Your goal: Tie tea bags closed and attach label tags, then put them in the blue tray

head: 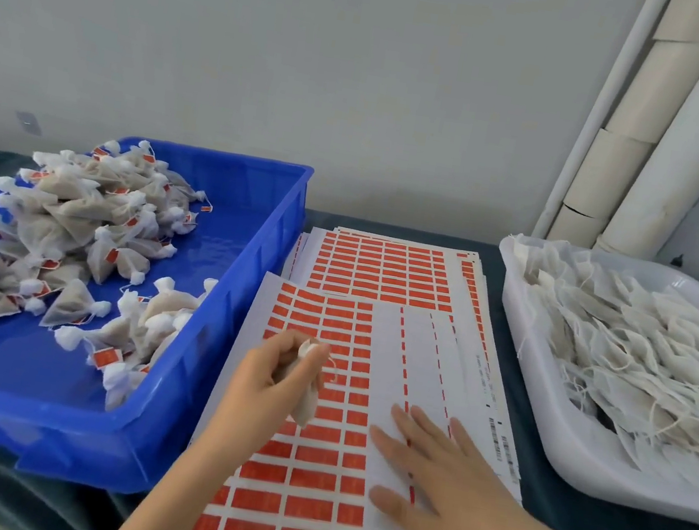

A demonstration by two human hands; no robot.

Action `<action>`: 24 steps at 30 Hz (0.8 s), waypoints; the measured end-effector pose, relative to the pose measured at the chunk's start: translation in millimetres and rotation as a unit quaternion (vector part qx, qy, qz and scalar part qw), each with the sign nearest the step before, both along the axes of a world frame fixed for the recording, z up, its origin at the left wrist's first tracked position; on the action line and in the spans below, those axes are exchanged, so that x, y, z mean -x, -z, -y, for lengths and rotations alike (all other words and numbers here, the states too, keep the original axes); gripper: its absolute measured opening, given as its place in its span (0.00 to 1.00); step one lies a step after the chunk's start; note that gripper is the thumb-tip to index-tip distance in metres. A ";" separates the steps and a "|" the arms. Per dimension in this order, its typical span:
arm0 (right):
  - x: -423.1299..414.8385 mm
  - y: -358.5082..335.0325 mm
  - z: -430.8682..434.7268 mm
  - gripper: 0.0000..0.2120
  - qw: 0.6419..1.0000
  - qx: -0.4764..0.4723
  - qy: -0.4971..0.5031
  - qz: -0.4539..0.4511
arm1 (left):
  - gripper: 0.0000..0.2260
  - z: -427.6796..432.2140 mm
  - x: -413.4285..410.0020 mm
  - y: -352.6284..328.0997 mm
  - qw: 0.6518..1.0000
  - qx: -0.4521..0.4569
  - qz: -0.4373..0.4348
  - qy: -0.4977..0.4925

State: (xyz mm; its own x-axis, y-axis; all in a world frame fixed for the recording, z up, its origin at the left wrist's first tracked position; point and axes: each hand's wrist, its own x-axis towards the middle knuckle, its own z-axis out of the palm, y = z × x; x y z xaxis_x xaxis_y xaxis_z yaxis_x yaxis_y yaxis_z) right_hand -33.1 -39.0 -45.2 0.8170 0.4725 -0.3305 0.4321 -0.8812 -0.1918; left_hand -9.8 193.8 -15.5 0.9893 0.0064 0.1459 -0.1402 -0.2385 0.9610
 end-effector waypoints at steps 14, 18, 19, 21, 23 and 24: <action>-169.7 18.4 0.3 0.36 0.994 0.051 0.083 0.046 | 0.06 21.2 -32.9 26.9 0.994 -0.104 -0.009 0.041; -165.3 17.5 -11.7 0.32 0.986 -0.026 0.136 0.097 | 0.09 35.3 -46.6 36.4 0.986 -0.156 0.002 0.052; -157.3 18.4 -14.0 0.31 0.979 -0.069 0.159 0.112 | 0.09 37.3 -48.2 39.9 0.987 -0.151 -0.002 0.052; -137.3 17.1 -14.3 0.31 0.965 -0.153 0.185 0.108 | 0.09 37.9 -48.1 47.7 0.990 -0.128 -0.009 0.052; -113.4 14.5 -7.9 0.33 0.968 -0.180 0.162 0.068 | 0.08 36.8 -45.2 55.2 0.993 -0.107 -0.003 0.051; -102.1 14.1 -3.6 0.34 0.975 -0.169 0.135 0.051 | 0.08 35.6 -43.5 57.8 0.994 -0.100 0.002 0.050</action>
